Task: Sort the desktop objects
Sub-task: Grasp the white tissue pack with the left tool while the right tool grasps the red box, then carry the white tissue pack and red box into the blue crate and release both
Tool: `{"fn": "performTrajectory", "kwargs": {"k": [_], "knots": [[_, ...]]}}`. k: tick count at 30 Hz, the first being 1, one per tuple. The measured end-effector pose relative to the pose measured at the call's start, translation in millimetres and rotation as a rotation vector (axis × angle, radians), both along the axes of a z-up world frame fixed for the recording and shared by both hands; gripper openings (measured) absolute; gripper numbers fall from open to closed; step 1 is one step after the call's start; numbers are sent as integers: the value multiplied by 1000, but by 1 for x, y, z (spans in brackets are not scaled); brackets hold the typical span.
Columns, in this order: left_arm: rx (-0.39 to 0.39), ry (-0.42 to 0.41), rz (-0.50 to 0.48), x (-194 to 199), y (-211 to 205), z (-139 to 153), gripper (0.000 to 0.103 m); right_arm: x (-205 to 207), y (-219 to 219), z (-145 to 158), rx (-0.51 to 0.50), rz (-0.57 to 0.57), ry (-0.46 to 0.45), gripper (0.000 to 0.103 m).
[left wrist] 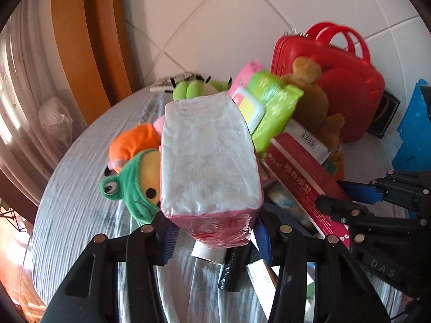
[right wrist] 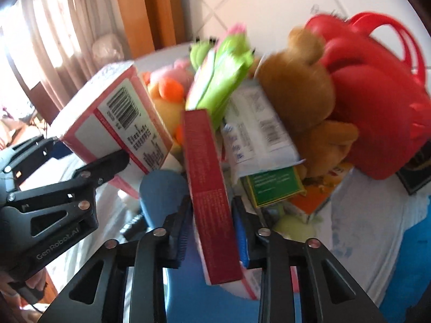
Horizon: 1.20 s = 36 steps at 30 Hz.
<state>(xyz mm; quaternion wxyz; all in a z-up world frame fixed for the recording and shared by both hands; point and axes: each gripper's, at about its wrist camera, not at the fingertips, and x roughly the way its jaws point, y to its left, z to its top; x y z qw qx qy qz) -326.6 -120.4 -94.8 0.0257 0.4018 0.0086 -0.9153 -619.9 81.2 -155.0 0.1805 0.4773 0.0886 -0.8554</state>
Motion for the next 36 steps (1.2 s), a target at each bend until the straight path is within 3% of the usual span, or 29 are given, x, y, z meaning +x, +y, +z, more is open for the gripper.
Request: {"fn": "performTrajectory", "kwargs": {"k": [10,18,28,36], "knots": [[-30,187,-58,55,17,73,47,64,28,81,-33,-98,205,24],[-24,284,-159,93,45,107,47,134,55,143,-28,-218,384,24],[11,360,-340,129,119,143,47,229,117,200,-16,-440,562,24],[71,390,-523,152,207,168,47,302,191,235,29,-646,670,24]]}}
